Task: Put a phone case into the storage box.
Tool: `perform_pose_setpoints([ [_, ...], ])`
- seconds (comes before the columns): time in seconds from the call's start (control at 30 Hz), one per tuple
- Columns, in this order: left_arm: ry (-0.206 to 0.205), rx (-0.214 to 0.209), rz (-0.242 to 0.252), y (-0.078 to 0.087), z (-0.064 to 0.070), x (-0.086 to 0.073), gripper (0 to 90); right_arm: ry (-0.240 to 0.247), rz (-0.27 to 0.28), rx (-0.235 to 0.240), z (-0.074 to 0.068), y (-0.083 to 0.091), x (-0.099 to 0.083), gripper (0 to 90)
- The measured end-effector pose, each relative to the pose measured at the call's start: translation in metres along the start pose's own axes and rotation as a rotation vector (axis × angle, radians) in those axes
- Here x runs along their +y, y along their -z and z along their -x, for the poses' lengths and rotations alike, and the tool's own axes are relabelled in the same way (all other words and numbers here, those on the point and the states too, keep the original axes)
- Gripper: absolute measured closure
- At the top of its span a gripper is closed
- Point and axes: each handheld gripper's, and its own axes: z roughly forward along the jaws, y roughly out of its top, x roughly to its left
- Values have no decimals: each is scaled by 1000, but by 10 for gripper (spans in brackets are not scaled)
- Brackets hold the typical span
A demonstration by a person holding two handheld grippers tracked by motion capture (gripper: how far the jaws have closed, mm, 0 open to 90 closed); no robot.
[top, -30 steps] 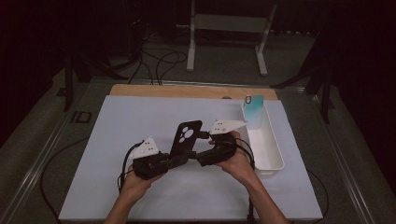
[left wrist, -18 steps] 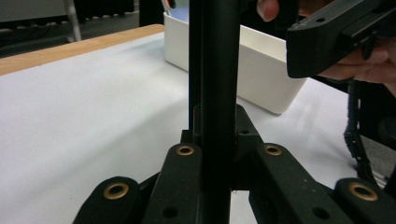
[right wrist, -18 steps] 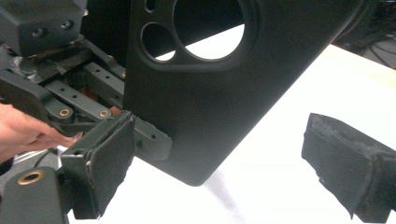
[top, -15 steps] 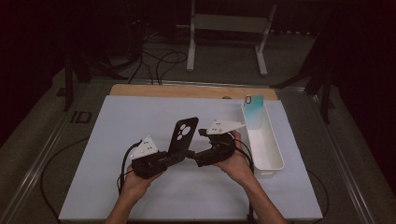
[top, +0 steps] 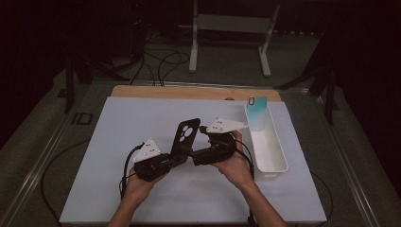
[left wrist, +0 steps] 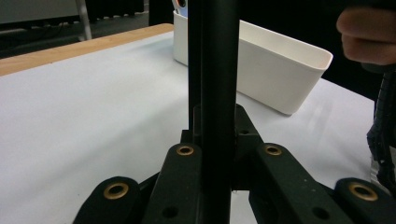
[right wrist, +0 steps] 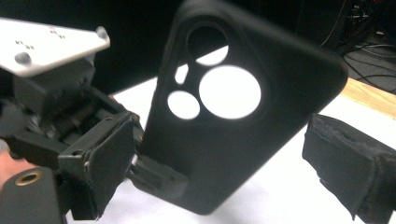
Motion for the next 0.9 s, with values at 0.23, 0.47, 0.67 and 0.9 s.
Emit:
perform_pose_setpoints([
  [0.23,-3,2,12,0,1,-1,848,-79,16,-36,3,-3,5,90],
  [0.47,-19,-6,-1,-4,5,-2,847,-124,11,-36,2,-7,7,90],
  [0.67,-25,1,-31,-11,9,-5,847,-137,19,-40,-1,-11,8,101],
  [0.9,-32,20,-50,-14,12,-6,845,-108,37,-61,-7,-15,8,107],
])
